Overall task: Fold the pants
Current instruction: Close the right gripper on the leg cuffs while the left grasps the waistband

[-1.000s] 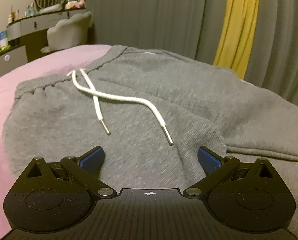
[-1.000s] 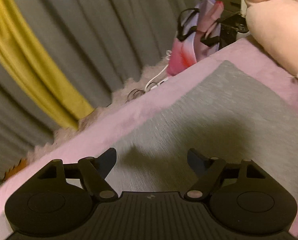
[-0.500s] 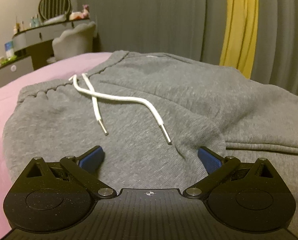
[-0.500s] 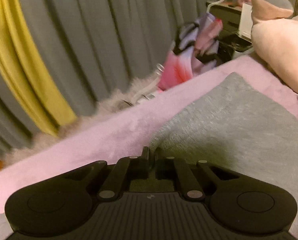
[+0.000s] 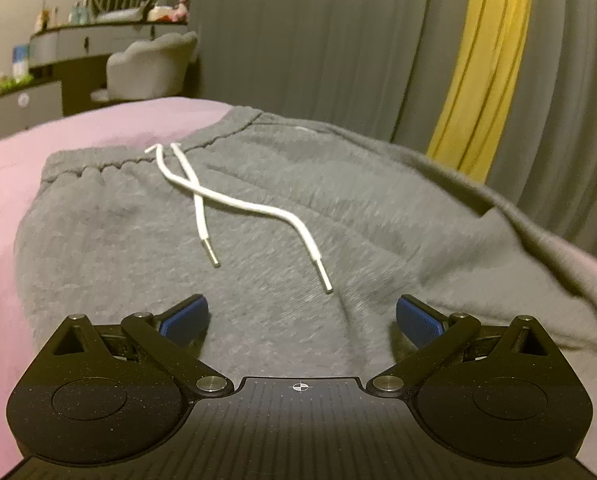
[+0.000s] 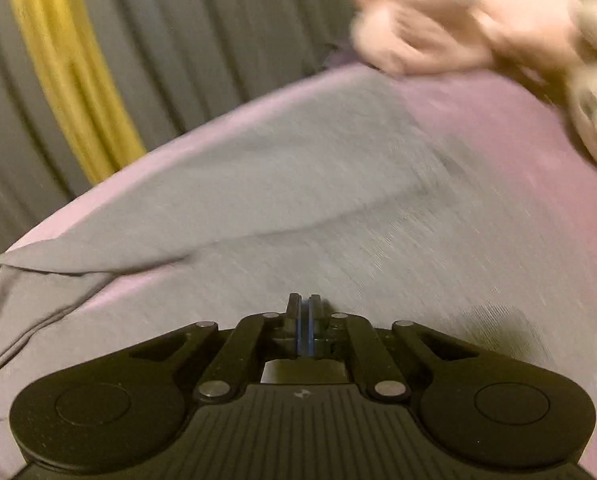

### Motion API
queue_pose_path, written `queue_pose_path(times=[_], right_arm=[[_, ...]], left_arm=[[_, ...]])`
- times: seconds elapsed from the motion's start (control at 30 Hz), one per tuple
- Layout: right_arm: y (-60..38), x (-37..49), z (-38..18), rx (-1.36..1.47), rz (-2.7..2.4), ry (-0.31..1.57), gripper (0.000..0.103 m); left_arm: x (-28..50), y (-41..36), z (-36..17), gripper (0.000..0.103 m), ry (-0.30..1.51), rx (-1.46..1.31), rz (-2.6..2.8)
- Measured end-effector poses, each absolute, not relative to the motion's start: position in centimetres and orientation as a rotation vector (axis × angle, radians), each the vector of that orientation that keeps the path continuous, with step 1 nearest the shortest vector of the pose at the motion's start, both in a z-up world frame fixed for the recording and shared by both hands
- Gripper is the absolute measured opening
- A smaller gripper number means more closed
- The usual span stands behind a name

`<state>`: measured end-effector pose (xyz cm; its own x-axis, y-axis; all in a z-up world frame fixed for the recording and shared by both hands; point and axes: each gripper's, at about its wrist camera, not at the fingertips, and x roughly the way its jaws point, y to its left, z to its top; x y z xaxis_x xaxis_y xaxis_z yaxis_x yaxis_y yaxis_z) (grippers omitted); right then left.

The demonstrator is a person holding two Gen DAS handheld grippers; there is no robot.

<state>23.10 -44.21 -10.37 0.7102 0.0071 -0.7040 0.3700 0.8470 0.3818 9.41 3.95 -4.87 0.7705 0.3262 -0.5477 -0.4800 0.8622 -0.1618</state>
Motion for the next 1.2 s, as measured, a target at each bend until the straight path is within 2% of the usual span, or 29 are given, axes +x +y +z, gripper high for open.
queue_pose_path(times=[0.03,0.07,0.1,0.13,0.27,0.33,0.4,0.43,0.5,0.73,0.77,1.0,1.07,1.1,1.17,1.2], right_arm=[[-44.9,23.1,-10.0,0.602,-0.186,0.727,0.018],[-45.7,23.4,-9.8,0.676,-0.158,0.683,0.044],[-46.3,23.5,-9.6,0.740,-0.143,0.643,0.066],[-46.8,23.7,-9.4,0.798,-0.134,0.608,0.069],[-49.2,26.5,-11.1,0.938,-0.136,0.577,0.068],[-50.4,27.2,-12.8,1.052,-0.144,0.589,0.062],[-51.6,27.5,-14.6,1.148,-0.154,0.592,0.043],[-51.9,27.5,-15.1,1.176,-0.146,0.581,0.040],[-51.8,27.3,-15.5,1.185,-0.127,0.569,0.027],[-52.1,27.6,-16.3,1.203,-0.042,0.559,0.027],[-52.3,28.0,-16.7,1.209,-0.033,0.562,0.027],[-52.5,27.7,-17.0,1.210,-0.006,0.565,0.027],[-52.8,28.4,-17.2,1.213,0.000,0.565,0.027],[-52.8,28.3,-17.2,1.215,0.003,0.564,0.027],[-52.9,28.5,-17.4,1.217,0.006,0.563,0.026],[-52.9,28.5,-17.4,1.216,0.006,0.564,0.025]], left_arm=[[9.2,4.1,-4.6,0.103,0.526,-0.323,0.430],[9.0,4.2,-4.4,0.103,0.521,-0.338,0.416],[9.0,4.3,-4.1,0.103,0.528,-0.343,0.404],[9.1,4.3,-3.7,0.103,0.546,-0.341,0.392],[10.1,4.4,-1.8,0.103,0.573,-0.347,0.297],[11.2,4.6,-0.2,0.103,0.556,-0.355,0.250],[13.3,5.3,1.5,0.103,0.536,-0.394,0.203],[14.7,5.8,2.2,0.103,0.531,-0.428,0.191],[18.0,6.8,3.1,0.103,0.546,-0.518,0.166],[30.2,8.7,2.4,0.100,0.666,-0.776,0.139],[31.8,8.4,2.2,0.095,0.688,-0.777,0.131],[40.1,6.0,-0.3,0.075,0.831,-0.777,0.108],[41.5,5.6,-1.7,0.058,0.905,-0.793,0.141],[42.0,5.4,-2.4,0.053,0.948,-0.800,0.160],[42.4,5.1,-3.6,0.028,0.993,-0.820,0.178],[42.4,5.0,-3.9,0.021,0.991,-0.816,0.187]])
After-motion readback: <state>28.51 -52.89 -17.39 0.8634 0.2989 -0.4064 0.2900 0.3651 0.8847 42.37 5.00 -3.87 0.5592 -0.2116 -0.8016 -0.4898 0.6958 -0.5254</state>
